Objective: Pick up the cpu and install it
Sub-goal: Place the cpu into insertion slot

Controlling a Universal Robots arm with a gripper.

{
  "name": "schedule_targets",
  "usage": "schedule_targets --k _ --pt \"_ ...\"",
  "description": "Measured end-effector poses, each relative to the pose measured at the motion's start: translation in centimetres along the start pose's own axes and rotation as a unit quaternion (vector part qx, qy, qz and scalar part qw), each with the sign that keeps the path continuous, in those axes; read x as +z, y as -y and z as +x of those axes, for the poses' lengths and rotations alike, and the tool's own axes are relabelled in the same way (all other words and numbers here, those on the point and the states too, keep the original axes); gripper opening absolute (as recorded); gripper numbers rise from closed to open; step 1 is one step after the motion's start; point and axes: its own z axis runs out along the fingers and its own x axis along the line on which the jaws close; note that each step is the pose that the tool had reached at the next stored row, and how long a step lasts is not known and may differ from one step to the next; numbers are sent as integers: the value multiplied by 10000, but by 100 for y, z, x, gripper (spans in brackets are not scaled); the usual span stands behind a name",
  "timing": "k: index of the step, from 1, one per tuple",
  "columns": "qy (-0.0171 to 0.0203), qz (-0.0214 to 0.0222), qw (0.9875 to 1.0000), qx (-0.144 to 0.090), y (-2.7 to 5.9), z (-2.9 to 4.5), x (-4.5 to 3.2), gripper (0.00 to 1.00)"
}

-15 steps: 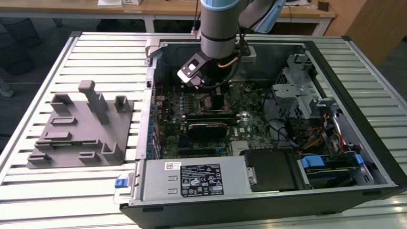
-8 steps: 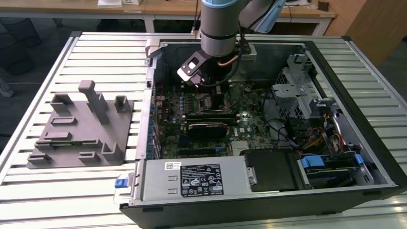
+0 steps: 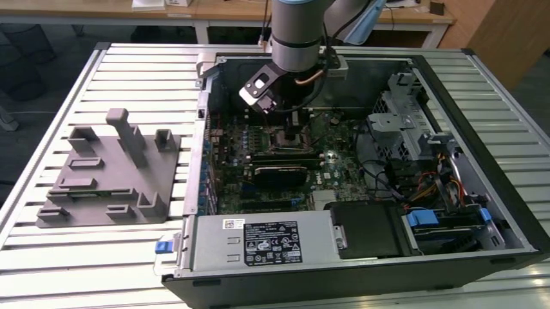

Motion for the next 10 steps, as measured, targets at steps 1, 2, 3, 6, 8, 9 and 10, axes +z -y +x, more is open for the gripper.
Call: schedule_targets --k 1,2,3,6,8,9,10 --pt "0 1 10000 0 -1 0 -11 30" --pt "0 3 10000 0 -1 -1 -22 24" --pt "0 4 10000 0 -1 -1 -31 18" --pt "1 10 10000 0 -4 -2 -87 11" --pt "1 11 10000 0 -4 -2 -104 11" --pt "1 11 10000 0 -5 -2 -114 11" --pt "2 13 10000 0 -5 -2 -129 11"
